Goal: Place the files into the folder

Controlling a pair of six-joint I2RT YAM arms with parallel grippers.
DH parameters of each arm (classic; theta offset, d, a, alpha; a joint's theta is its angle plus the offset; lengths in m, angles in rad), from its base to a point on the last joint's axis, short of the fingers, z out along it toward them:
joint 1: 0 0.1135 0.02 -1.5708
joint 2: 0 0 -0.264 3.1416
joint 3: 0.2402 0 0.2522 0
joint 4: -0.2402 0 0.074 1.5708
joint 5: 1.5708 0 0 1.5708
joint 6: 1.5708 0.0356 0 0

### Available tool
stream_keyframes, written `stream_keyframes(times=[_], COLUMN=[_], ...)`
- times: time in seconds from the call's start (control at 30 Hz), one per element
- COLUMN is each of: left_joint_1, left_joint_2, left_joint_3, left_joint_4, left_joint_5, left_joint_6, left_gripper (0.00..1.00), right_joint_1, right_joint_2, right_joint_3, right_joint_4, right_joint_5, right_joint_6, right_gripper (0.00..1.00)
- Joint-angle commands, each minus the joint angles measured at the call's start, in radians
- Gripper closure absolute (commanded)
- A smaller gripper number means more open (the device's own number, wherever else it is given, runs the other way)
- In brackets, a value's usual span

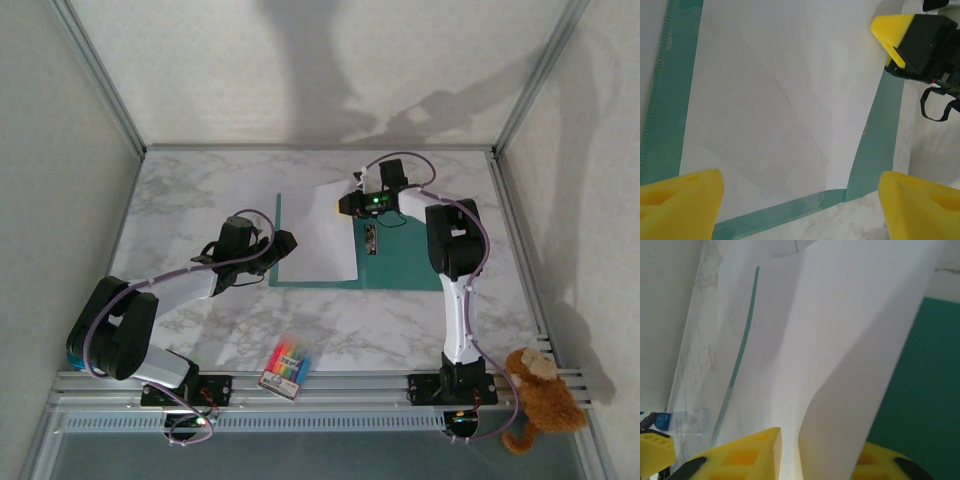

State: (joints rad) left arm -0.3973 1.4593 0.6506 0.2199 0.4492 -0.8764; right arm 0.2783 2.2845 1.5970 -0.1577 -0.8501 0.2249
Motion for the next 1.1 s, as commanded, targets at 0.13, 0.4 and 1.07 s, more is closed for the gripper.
stream_keyframes(times=[0.13,0.4,1.07], left_joint_1=[0.008,0.008,0.018], left_joint_2=[0.003,0.004,-0.037], left_joint_3=[-0.005,-0.004,-0.032], left_joint_4=[-0.015,-0.021,-0.027], left_joint_5=[0.006,0.008,0.0], left_joint_6=[0.02,0.021,0.016], left_gripper=[0.19,0.18,0.18], right_joint_1=[-0.003,-0.004,-0.021], right_joint_2=[0.037,-0.005,-0.07], right_joint_3=[0.062,0.02,-0.09], right_joint_4=[-0.063,0.001,0.171], right_joint_5=[-0.022,0.027,0.035], right_joint_6=[-0.02,0.0,0.101], right_gripper=[0.86,0.96,1.0])
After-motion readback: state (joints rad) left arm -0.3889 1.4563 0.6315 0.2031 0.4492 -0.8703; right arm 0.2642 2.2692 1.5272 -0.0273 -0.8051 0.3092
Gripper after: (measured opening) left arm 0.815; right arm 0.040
